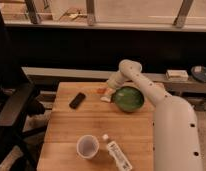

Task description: Place the pepper on the white sponge

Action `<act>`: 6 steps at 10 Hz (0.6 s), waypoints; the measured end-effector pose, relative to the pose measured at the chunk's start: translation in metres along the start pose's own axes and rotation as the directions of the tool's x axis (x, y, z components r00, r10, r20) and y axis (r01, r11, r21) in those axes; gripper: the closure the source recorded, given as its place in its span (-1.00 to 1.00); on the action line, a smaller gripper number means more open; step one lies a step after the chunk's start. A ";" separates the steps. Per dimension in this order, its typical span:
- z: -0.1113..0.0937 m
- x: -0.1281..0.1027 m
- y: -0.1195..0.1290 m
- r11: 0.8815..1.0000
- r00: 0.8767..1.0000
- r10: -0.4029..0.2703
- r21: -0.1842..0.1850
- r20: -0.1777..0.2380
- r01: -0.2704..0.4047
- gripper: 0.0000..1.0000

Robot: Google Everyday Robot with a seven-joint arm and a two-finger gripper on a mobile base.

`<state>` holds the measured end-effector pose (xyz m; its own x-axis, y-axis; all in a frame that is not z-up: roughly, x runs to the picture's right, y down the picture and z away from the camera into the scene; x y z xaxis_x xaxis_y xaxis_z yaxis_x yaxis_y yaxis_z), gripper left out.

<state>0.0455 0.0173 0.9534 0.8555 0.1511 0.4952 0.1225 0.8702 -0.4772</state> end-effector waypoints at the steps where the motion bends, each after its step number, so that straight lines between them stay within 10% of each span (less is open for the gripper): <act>1: 0.002 0.002 0.001 1.000 1.000 0.006 -0.009 0.004 -0.006 -0.11; 6: -0.007 0.006 0.002 1.000 1.000 0.005 -0.011 0.007 -0.005 -0.60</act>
<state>0.0545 0.0167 0.9503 0.8527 0.1589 0.4976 0.1236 0.8642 -0.4877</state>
